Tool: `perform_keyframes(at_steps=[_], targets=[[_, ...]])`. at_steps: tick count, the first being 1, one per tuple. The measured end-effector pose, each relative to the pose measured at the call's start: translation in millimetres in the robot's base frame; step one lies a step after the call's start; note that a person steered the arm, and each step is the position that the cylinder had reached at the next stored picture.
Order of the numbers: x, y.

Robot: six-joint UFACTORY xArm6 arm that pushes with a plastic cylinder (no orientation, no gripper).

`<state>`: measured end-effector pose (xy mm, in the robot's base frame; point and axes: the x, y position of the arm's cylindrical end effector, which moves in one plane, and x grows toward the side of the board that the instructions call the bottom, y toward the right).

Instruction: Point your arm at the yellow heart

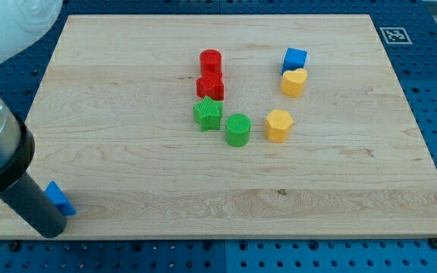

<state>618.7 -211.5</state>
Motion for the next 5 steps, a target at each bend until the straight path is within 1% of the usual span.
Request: perform_keyframes(at_steps=[2, 4, 5], targets=[[0.0, -0.3], [-0.2, -35.3], [-13.8, -46.6]])
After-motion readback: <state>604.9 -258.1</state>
